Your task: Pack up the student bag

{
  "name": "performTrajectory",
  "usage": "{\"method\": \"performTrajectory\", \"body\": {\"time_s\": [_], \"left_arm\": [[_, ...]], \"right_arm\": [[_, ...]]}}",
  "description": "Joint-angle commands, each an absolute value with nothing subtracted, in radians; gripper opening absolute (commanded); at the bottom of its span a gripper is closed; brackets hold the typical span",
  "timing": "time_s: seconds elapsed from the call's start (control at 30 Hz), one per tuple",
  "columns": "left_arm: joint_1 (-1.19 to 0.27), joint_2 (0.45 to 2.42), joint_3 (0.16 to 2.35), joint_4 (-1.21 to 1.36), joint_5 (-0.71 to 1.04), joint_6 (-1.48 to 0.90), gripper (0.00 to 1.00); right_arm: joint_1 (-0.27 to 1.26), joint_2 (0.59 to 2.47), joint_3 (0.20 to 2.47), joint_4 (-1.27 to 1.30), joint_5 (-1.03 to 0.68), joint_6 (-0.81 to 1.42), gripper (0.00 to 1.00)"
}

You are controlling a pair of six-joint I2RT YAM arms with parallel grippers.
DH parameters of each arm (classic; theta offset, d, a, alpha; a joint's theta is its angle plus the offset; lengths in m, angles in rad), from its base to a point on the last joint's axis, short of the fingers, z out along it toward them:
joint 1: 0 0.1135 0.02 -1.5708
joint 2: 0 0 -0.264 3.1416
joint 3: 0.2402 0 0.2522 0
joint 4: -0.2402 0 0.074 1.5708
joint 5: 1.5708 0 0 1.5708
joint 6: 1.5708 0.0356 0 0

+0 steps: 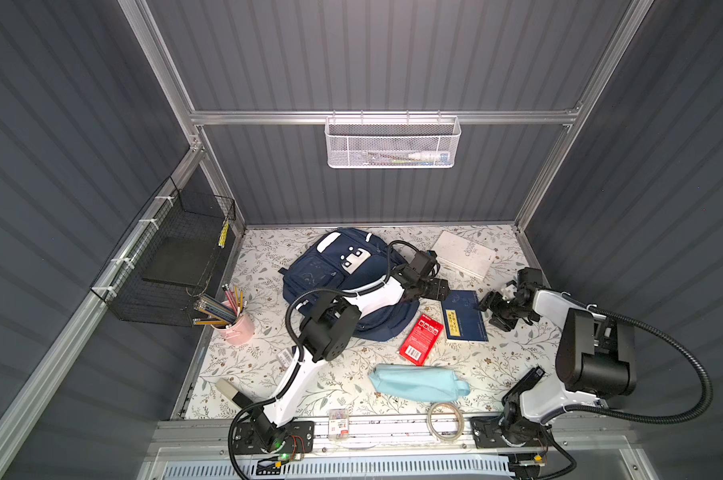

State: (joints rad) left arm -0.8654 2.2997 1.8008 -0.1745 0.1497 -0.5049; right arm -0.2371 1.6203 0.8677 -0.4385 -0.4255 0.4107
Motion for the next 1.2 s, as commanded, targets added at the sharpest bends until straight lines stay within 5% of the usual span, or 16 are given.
{"method": "performTrajectory", "body": {"time_s": [0.0,0.73,1.17], "left_arm": [[-0.898,2.237,1.707,-0.119,0.195,-0.58,0.78],[-0.966,2.34,1.646,-0.051,0.169,-0.693,0.69],[-0.965,2.408,1.541,0.32,0.322,-0.903,0.33]], "right_arm": [[-0.236,1.635,0.863,-0.45,-0.425,0.398,0.71],[-0.23,1.686,0.854,-0.412,-0.473,0.401,0.68],[-0.286,1.729,0.792,-0.222,-0.79,0.484,0.62]]}}
